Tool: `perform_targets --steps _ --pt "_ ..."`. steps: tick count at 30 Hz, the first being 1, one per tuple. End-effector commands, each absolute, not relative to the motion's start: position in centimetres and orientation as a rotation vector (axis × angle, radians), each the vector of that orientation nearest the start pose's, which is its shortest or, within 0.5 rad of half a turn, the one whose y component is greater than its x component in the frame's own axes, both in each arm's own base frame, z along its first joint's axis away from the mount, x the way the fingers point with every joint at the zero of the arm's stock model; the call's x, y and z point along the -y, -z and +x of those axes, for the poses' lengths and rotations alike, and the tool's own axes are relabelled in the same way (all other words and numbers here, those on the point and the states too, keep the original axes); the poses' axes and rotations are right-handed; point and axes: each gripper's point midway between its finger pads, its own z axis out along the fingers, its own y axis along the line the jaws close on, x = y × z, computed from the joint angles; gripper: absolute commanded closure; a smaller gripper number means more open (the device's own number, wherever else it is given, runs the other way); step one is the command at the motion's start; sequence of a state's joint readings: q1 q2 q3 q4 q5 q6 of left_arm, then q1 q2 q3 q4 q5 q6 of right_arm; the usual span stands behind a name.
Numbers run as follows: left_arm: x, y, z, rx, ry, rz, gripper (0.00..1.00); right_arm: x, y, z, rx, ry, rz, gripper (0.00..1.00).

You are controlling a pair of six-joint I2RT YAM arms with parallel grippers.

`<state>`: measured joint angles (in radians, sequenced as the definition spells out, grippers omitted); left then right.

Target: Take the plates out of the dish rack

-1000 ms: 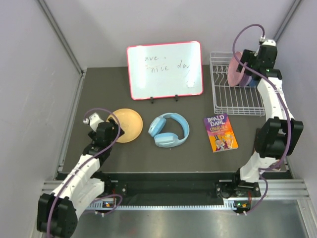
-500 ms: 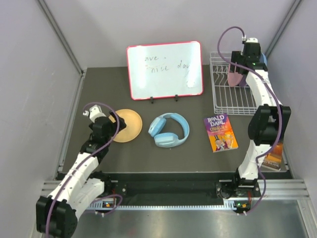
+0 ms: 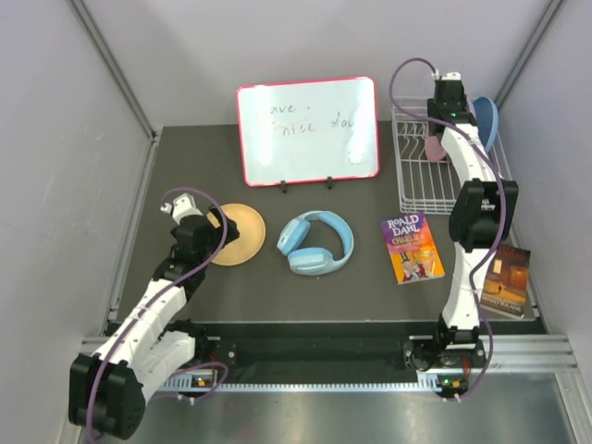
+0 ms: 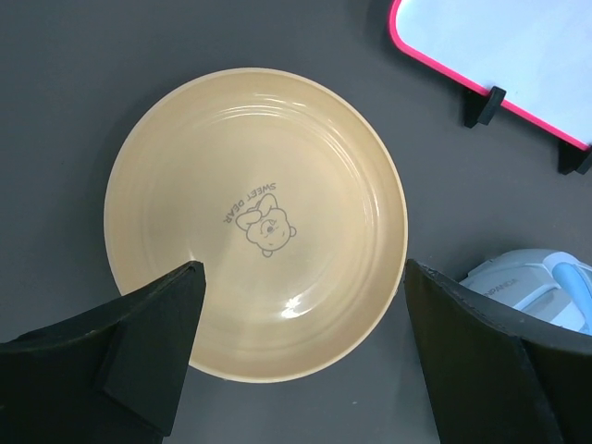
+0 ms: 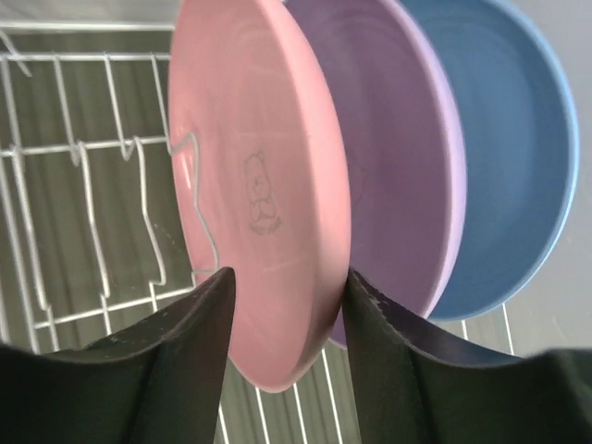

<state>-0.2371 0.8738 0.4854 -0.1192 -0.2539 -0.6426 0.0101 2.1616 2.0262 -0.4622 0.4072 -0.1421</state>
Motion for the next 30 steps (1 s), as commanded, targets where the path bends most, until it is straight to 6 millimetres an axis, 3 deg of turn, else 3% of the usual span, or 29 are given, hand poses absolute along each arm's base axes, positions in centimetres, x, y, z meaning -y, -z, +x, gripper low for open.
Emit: perform_targets --steps 1,3,4,7,10,13,16,17,18,19,20,22,23,24,26,28,29,30 --pt "5.6 -15.8 31.5 -1.912 0.315 -0.530 0.08 6.7 -21.9 60.2 -2.077 0.605 0.038 0.59" --pt "5.6 -15.6 31.6 -1.916 0.310 -0.530 0.08 6.2 -21.8 60.3 -2.074 0.631 0.020 0.64" --pt "5.5 -15.6 31.6 -1.916 0.308 -0.530 0.08 6.1 -21.8 60.5 -2.068 0.649 0.006 0.74" --pt "5.5 -15.4 31.6 -1.922 0.302 -0.524 0.08 5.4 -22.0 60.5 -2.056 0.715 -0.023 0.89" --pt "5.4 -15.3 31.5 -1.928 0.292 -0.520 0.08 5.0 -22.8 60.2 -2.020 0.813 -0.029 1.00" --pt "5.2 -15.0 31.4 -1.929 0.278 -0.522 0.08 4.4 -24.9 59.7 -1.919 0.906 0.014 1.00" --pt "5.2 -15.0 31.3 -1.934 0.273 -0.515 0.07 4.4 -27.7 58.3 -1.810 0.993 0.101 1.00" --pt "5.1 -15.0 31.3 -1.937 0.270 -0.515 0.06 4.7 -27.9 57.3 -1.790 1.058 0.146 1.00" --pt "5.2 -14.8 31.2 -1.950 0.265 -0.511 0.06 4.7 -30.0 56.9 -1.722 1.055 0.195 1.00" --pt "5.2 -15.0 31.2 -1.950 0.267 -0.506 0.05 4.7 -30.7 56.4 -1.710 1.082 0.197 1.00" --pt "5.2 -15.1 31.3 -1.949 0.267 -0.504 0.05 4.9 -30.8 55.6 -1.703 1.114 0.225 1.00" --pt "5.3 -15.4 31.2 -1.951 0.272 -0.495 0.05 5.2 -33.2 53.9 -1.647 1.115 0.281 1.00" --pt "5.3 -15.6 31.1 -1.950 0.272 -0.491 0.05 5.1 -32.6 53.0 -1.656 1.127 0.282 1.00" --pt "5.4 -15.9 31.1 -1.943 0.278 -0.484 0.05 5.3 -34.6 51.6 -1.621 1.100 0.315 1.00" --pt "5.6 -16.4 31.0 -1.939 0.294 -0.473 0.05 4.9 -34.6 50.4 -1.620 1.076 0.311 1.00" --pt "5.8 -17.0 30.9 -1.933 0.309 -0.466 0.05 4.7 -36.3 48.5 -1.596 1.052 0.335 1.00" --pt "6.0 -17.3 30.9 -1.930 0.324 -0.456 0.05 4.0 -35.7 47.9 -1.616 1.047 0.306 1.00" --pt "6.1 -17.7 30.8 -1.921 0.334 -0.447 0.05 3.9 -37.1 46.6 -1.598 1.020 0.316 1.00"
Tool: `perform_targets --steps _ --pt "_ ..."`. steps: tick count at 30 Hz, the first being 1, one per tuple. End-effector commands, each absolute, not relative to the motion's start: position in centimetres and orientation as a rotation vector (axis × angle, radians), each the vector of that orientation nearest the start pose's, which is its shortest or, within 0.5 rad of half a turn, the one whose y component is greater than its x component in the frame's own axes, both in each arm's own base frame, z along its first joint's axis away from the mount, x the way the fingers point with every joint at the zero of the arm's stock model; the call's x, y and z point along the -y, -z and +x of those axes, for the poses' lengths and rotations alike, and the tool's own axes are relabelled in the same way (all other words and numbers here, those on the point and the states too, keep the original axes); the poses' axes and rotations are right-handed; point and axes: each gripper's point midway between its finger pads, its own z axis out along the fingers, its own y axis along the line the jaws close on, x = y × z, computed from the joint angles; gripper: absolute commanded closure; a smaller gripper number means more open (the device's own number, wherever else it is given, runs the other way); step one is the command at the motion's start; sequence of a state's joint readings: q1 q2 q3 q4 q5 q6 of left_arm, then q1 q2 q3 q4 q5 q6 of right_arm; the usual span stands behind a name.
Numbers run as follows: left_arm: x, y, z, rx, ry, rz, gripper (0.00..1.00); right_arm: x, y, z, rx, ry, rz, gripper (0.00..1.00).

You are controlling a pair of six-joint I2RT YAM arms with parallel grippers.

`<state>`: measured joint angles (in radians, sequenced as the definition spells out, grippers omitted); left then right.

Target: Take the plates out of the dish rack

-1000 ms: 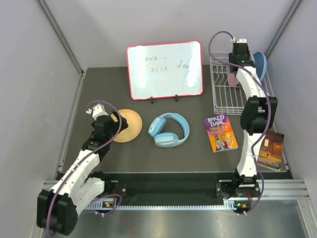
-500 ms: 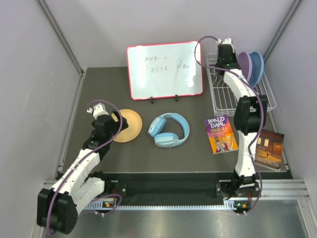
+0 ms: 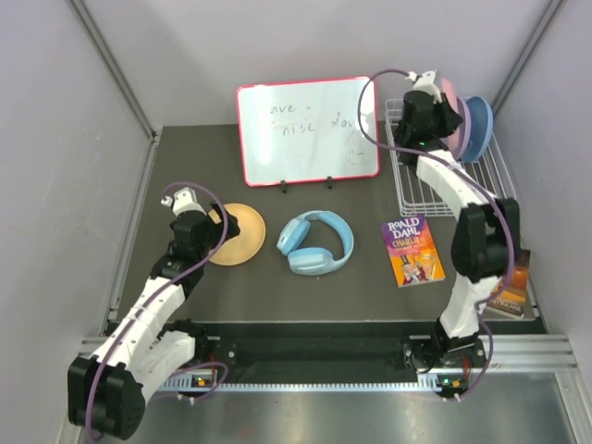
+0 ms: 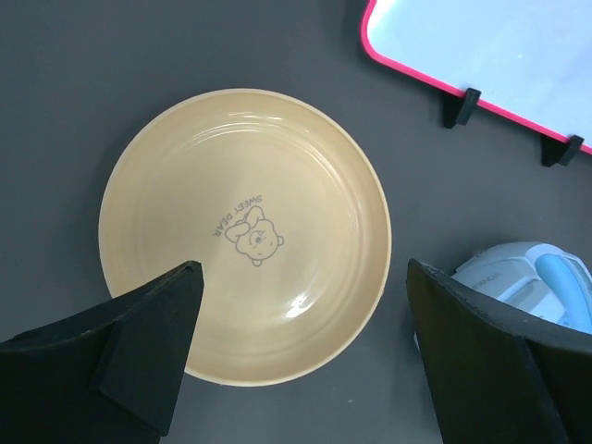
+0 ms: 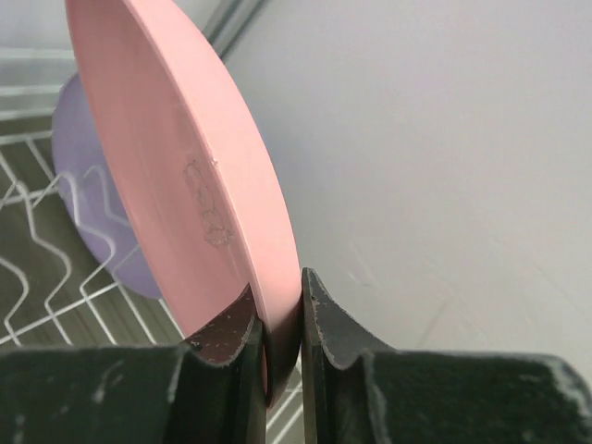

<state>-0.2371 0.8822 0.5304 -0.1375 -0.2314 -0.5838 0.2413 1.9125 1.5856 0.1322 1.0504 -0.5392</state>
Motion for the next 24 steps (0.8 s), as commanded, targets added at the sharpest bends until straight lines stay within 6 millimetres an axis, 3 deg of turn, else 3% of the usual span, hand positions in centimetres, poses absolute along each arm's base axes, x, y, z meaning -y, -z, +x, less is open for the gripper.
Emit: perform_targets --steps 1,2,3,4,5,7,8,9,10,11,12,14,18,24 --pt "6.3 -18.2 30.8 -1.914 0.346 -0.437 0.05 3.2 -37.2 46.2 -1.601 0.978 0.320 1.00" --pt "6.5 -18.5 30.8 -1.911 0.357 -0.431 0.05 2.0 -36.1 45.6 -1.656 0.969 0.253 1.00" --pt "7.0 -19.1 30.7 -1.904 0.390 -0.409 0.06 1.6 -37.1 44.3 -1.659 0.918 0.242 1.00" --pt "7.4 -19.4 30.6 -1.896 0.413 -0.387 0.06 0.7 -36.3 43.9 -1.687 0.816 0.257 1.00" --pt "7.9 -20.5 31.0 -1.853 0.442 -0.338 0.07 -1.0 -35.5 43.9 -1.727 0.695 0.201 1.00" --pt "10.2 -21.5 30.6 -1.829 0.571 -0.228 0.08 -2.9 -34.4 41.6 -1.804 0.464 0.179 1.00" --pt "11.0 -21.8 30.3 -1.828 0.623 -0.202 0.08 -4.8 -32.6 41.1 -1.856 0.315 0.134 1.00" --pt "11.9 -23.3 30.7 -1.765 0.684 -0.169 0.09 -5.8 -33.3 39.5 -1.847 0.178 0.150 1.00" --pt "13.5 -23.6 30.1 -1.763 0.781 -0.111 0.09 -6.8 -33.0 38.7 -1.856 0.092 0.137 1.00" --pt "14.3 -23.9 29.9 -1.757 0.849 -0.115 0.09 -9.0 -31.0 37.7 -1.902 -0.044 0.080 1.00" --pt "15.0 -24.8 30.3 -1.718 0.899 -0.099 0.11 -10.0 -32.2 36.5 -1.858 -0.161 0.099 1.00" --pt "16.6 -25.0 29.9 -1.720 1.006 -0.081 0.13 -12.5 -30.6 34.9 -1.886 -0.294 0.049 1.00" --pt "18.3 -26.2 29.6 -1.655 1.090 -0.073 0.13 -15.8 -30.7 32.1 -1.877 -0.469 0.032 1.00" --pt "21.6 -26.5 29.3 -1.640 1.122 -0.044 0.13 -20.3 -28.4 30.4 -1.904 -0.602 -0.028 1.00"
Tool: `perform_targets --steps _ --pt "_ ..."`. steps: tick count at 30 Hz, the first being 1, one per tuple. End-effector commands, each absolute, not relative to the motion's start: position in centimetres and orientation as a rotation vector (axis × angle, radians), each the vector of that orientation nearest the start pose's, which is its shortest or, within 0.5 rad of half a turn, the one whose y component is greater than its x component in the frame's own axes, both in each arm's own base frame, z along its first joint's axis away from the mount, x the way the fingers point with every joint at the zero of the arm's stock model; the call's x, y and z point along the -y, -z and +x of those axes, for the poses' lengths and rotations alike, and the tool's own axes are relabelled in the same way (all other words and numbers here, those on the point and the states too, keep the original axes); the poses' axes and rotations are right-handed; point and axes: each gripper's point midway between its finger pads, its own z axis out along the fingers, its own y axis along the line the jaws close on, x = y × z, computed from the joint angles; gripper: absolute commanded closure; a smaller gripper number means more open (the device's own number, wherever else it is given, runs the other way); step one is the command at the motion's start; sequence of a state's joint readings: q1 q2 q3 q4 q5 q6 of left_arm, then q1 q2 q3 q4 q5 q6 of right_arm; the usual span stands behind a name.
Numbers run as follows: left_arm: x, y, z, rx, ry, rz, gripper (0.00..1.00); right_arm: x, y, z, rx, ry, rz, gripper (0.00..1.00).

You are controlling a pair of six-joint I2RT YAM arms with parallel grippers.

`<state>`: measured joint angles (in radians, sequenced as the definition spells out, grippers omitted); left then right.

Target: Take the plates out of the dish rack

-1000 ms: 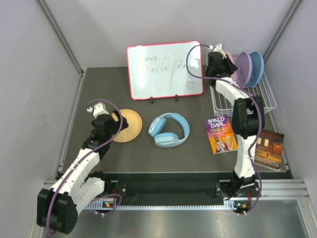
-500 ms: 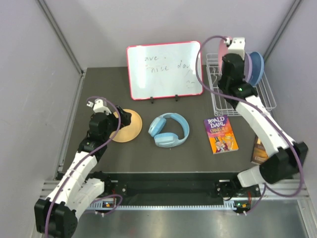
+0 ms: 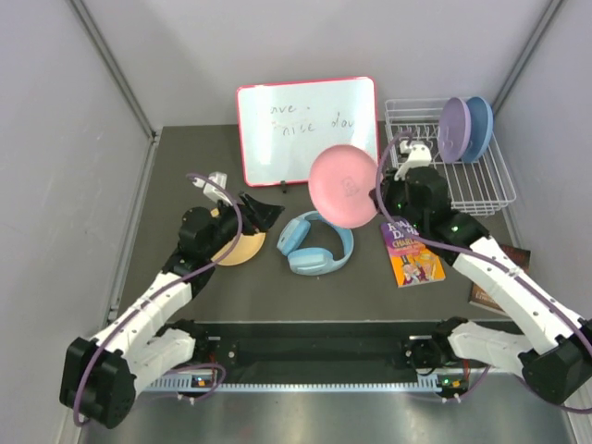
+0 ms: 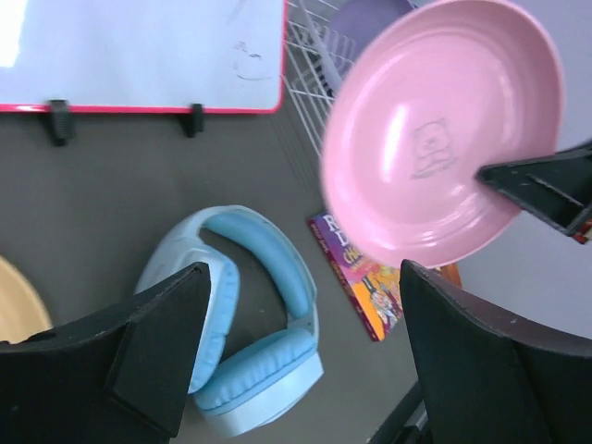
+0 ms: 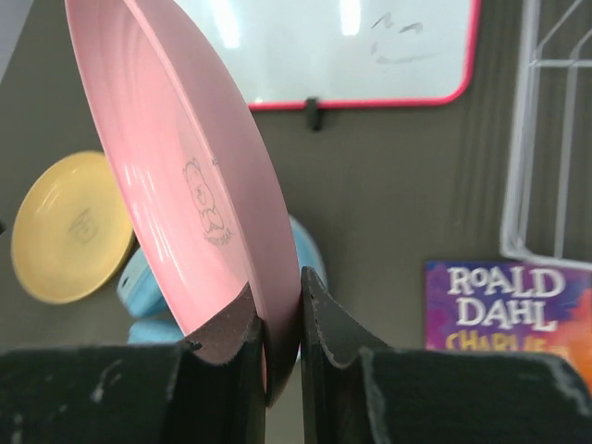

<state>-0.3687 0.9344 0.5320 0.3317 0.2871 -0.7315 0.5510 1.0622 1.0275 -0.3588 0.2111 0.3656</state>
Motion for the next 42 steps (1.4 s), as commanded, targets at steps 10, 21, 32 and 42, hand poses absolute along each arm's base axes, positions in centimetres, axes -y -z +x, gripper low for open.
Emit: perform_targets --steps 10,21,32,42 --pt "23.6 -24.1 30.8 -1.695 1.045 -0.059 0.15 -23.9 -27.4 28.1 -1.917 -0.731 -0.106 1.00" --pt "24.3 -23.0 31.7 -1.698 1.025 -0.053 0.78 -25.0 -26.6 26.3 -1.940 -0.837 -0.167 0.99" --pt "22.6 -23.6 31.6 -1.685 0.925 -0.060 1.00 -24.1 -27.4 27.3 -1.935 -0.741 -0.176 0.47" --pt "12.4 -25.5 31.7 -1.688 0.453 -0.364 1.00 -14.8 -31.0 30.4 -1.856 -0.341 -0.026 0.18"
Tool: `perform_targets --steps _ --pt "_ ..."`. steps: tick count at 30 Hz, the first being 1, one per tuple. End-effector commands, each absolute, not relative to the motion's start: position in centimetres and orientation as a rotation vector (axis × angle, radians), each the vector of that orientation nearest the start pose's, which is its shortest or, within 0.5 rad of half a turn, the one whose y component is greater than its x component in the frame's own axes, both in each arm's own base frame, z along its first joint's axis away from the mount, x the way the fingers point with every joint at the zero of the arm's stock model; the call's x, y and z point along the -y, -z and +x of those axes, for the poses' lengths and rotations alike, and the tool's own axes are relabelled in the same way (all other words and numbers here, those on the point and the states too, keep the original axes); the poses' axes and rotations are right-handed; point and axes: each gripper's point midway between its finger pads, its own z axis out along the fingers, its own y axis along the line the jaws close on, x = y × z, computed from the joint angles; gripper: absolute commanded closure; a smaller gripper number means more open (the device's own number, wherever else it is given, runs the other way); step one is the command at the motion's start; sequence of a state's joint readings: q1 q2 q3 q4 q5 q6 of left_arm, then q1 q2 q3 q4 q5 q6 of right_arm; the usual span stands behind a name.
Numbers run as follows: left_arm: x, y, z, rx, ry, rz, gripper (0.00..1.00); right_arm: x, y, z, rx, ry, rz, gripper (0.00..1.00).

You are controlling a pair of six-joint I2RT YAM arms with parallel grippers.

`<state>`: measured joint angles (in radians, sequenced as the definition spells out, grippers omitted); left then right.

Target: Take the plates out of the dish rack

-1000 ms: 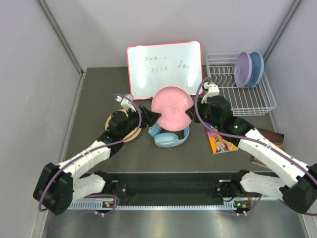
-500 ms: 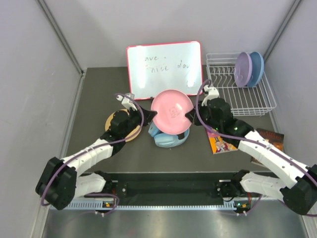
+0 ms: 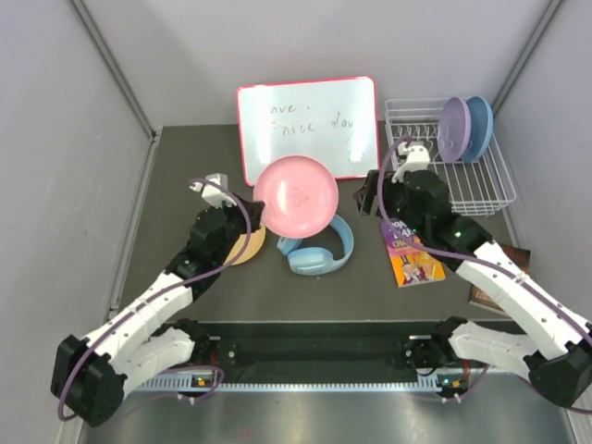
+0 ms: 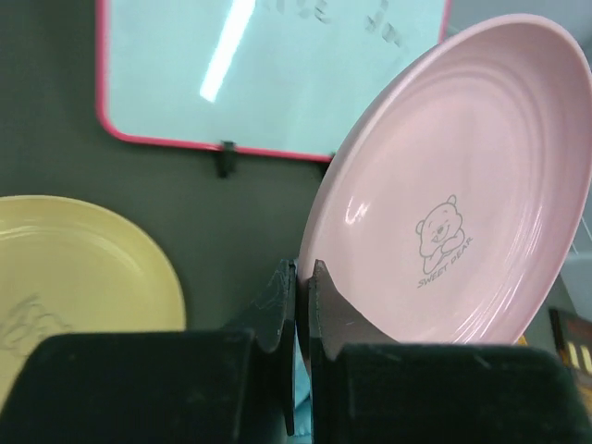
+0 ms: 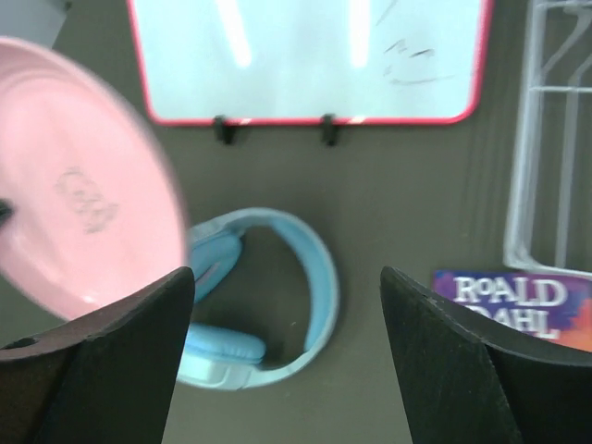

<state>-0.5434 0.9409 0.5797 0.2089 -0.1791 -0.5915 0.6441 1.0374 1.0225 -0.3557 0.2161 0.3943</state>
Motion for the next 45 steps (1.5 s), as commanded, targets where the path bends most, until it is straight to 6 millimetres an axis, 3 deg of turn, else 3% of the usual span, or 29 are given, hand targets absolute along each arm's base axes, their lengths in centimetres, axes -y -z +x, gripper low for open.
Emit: perform_targets --steps 1,2,7,10,13,20,27,28,30,34,35,39,42,45 --pt "11.3 -25.3 31.6 -1.691 0.410 -0.400 1.00 -13.7 -31.4 30.8 -1.847 -0.329 -0.004 0.18" --pt "9.3 -24.5 31.1 -1.701 0.319 -0.462 1.00 -13.0 -31.5 31.0 -1.845 -0.310 -0.008 0.18" --pt "3.5 -21.5 30.0 -1.719 0.156 -0.630 1.00 -9.0 -32.6 32.7 -1.835 -0.216 0.048 0.17" --pt "1.1 -18.8 29.8 -1.758 0.116 -0.689 1.00 -7.0 -33.5 33.9 -1.825 -0.171 0.073 0.17" --pt "0.0 -16.7 29.7 -1.785 0.111 -0.715 1.00 -5.0 -34.0 35.1 -1.824 -0.126 0.100 0.17" --pt "0.1 -12.7 29.5 -1.877 0.099 -0.726 1.00 -2.0 -33.2 37.9 -1.861 -0.107 0.137 0.16" --pt "-0.4 -11.1 29.0 -1.917 0.042 -0.728 1.00 0.3 -32.2 40.4 -1.899 -0.032 0.163 0.16" --pt "-0.4 -10.8 29.0 -1.927 0.037 -0.725 0.95 1.9 -31.6 40.9 -1.911 -0.004 0.208 0.16" --pt "-0.2 -10.3 29.0 -1.934 0.050 -0.718 0.92 2.4 -31.3 41.5 -1.895 0.004 0.229 0.16" --pt "0.1 -9.2 29.3 -1.962 0.048 -0.714 0.72 3.0 -31.4 42.5 -1.858 0.028 0.250 0.16" --pt "0.1 -9.1 29.4 -1.968 0.051 -0.712 0.59 3.1 -31.5 42.7 -1.853 0.029 0.257 0.15" --pt "0.5 -8.6 29.7 -1.989 0.061 -0.705 0.28 3.3 -32.3 43.7 -1.842 0.039 0.259 0.15" --pt "0.6 -9.1 30.0 -1.985 0.067 -0.700 0.10 4.2 -32.4 44.8 -1.839 0.087 0.272 0.14" --pt "0.5 -10.4 30.2 -1.964 0.065 -0.688 0.03 5.2 -31.9 46.3 -1.852 0.149 0.283 0.14"
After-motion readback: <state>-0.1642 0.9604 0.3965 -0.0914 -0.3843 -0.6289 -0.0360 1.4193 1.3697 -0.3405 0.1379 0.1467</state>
